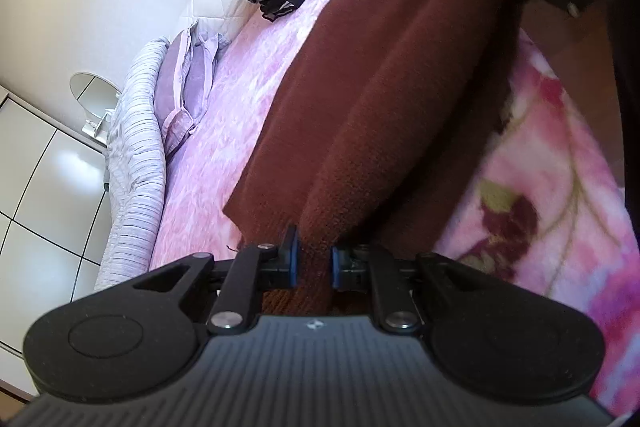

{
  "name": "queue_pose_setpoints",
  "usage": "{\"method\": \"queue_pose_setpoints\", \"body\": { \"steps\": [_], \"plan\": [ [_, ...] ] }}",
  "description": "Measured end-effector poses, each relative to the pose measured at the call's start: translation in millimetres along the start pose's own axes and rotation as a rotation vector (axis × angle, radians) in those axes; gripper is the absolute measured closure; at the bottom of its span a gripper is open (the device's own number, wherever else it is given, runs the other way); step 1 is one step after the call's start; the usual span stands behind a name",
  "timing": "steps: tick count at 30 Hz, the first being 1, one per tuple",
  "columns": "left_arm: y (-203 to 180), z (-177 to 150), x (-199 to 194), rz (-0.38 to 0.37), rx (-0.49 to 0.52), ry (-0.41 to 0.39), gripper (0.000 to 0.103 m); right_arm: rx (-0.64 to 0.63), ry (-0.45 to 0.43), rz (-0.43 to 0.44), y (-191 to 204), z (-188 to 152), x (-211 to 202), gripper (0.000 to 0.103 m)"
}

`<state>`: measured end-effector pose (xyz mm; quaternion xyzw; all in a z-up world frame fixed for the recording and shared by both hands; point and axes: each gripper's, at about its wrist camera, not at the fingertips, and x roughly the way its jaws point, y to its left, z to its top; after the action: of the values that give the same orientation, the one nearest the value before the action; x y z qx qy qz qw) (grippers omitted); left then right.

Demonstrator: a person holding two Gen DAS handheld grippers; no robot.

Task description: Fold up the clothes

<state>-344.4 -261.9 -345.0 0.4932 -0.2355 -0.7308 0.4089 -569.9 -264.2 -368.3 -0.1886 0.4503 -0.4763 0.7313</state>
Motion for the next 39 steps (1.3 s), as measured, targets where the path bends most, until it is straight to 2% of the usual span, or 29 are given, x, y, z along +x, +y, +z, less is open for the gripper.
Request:
{"method": "queue_pose_setpoints", "body": {
  "steps": [4, 6, 9, 15, 19, 23, 30, 32, 34, 36, 39],
  "plan": [
    [-14, -7, -5, -0.012, 0.034, 0.006, 0.090, 0.176, 0.011, 0.088, -24, -3, 5, 0.032],
    [-21, -10, -9, 0.002, 0.054, -0.004, 0.090, 0.303, 0.013, 0.141, -40, -12, 8, 0.026],
    [-24, -20, -18, 0.028, 0.035, 0.003, 0.085, 0.361, 0.023, 0.158, -47, -12, 4, 0.023],
    [-10, -45, -43, 0.028, -0.066, 0.047, 0.084, 0.265, -0.006, 0.105, -41, -6, 3, 0.023],
    [1, -42, -63, 0.041, -0.140, -0.024, 0.084, 0.188, -0.022, 0.068, -27, -7, 4, 0.023],
    [4, -20, -58, 0.010, -0.187, -0.083, 0.084, 0.092, -0.039, 0.040, -16, -8, 4, 0.023],
    [0, 11, -19, -0.053, -0.231, -0.081, 0.090, -0.428, -0.153, -0.150, 37, -1, -2, 0.023],
    [-1, 16, -16, -0.056, -0.233, -0.076, 0.091, -0.499, -0.180, -0.165, 41, -1, 1, 0.023],
    [-4, 15, -16, -0.047, -0.217, -0.069, 0.090, -0.462, -0.159, -0.181, 26, -4, 4, 0.023],
    [-6, 14, -13, -0.040, -0.202, -0.060, 0.090, -0.329, -0.148, -0.170, 1, -12, -1, 0.023],
    [-12, 17, -12, -0.045, -0.187, -0.069, 0.091, -0.188, -0.066, -0.118, -17, -34, 13, 0.023]
  ]
}}
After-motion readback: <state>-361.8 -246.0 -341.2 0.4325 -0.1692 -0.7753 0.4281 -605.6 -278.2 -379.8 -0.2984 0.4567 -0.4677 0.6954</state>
